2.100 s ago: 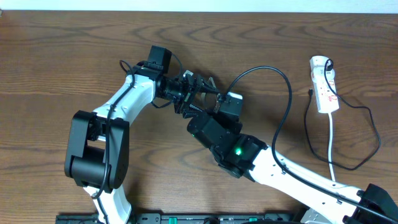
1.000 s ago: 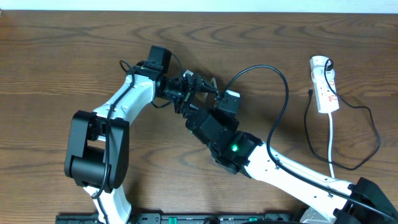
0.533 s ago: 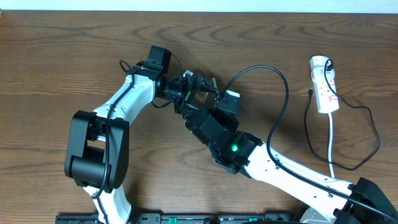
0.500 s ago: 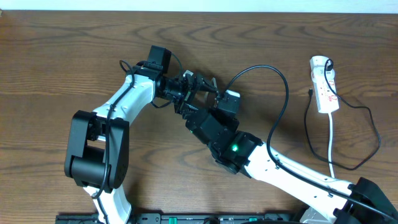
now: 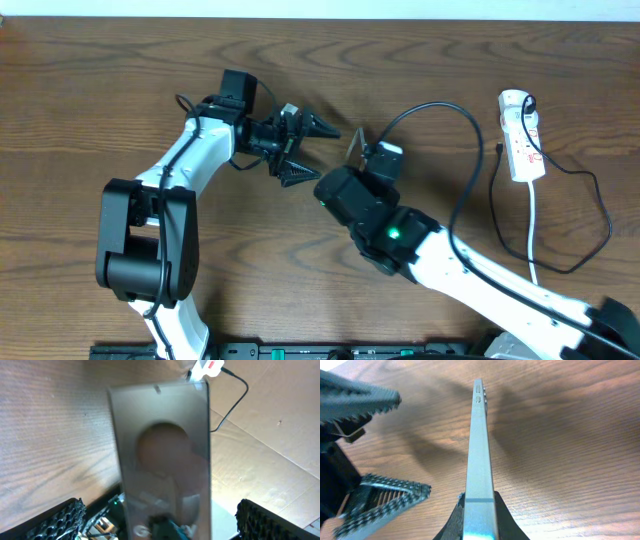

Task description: Plug charger to phone and switch on socket

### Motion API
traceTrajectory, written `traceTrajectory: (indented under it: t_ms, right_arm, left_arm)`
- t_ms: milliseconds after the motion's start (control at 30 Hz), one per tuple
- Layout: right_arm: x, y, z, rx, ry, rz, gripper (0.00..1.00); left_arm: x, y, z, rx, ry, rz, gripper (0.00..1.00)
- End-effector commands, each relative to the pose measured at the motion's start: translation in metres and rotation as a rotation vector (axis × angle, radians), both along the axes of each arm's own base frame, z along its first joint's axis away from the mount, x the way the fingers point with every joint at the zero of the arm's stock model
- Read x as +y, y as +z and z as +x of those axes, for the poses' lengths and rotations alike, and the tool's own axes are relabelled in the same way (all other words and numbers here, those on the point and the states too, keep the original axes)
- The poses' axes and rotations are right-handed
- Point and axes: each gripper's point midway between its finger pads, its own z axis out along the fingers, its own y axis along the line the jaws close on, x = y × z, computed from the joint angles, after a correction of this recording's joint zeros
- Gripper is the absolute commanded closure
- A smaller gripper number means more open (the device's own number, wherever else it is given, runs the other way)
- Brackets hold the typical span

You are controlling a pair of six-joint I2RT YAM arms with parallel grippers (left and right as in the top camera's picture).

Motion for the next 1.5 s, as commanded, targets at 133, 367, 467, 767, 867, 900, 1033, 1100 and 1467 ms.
traceTrajectory:
  t_ms: [133,367,467,767,867,900,1033,1100,1467]
  right_arm:
    - [-0.05,0.084,-0.026,-0.126,-0.044,0.075,0.99]
    - [-0.111,0.114,-0.063,-0.169,-0.109,0.046,0.99]
    - [-0.125,0.104,-0.068,-0.159,-0.2,0.082,0.99]
    - [-0.041,0.035,-0.029,-0.146,-0.327,0.71,0.99]
    - [0.002,0.033,-0.016,-0.153,-0.211,0.891,0.99]
    - [0.012,0.033,-0.013,-0.151,-0.179,0.924,0.99]
    - [0.063,0.036,-0.015,-0.081,0.017,1.07,0.99]
    - [0.084,0.042,-0.022,-0.052,0.126,1.133,0.99]
    - [0.112,0.053,-0.04,0.006,0.322,1.215,0.99]
  left_arm:
    - [0.038,0.043,0.014,-0.317,-0.007,-0.103,0.02]
    - [0.121,0.08,0.015,-0.557,0.16,0.265,0.02]
    - [0.158,0.097,-0.002,-0.61,0.234,0.477,0.02]
    - [0.238,0.155,-0.091,-0.699,0.48,1.009,0.02]
    - [0.251,0.17,-0.115,-0.734,0.55,1.103,0.02]
    - [0.255,0.173,-0.121,-0.734,0.578,1.128,0.02]
    - [0.263,0.173,-0.139,-0.704,0.686,1.155,0.02]
    - [0.262,0.164,-0.142,-0.648,0.733,1.128,0.02]
    - [0.198,0.095,-0.082,-0.34,0.781,0.556,0.02]
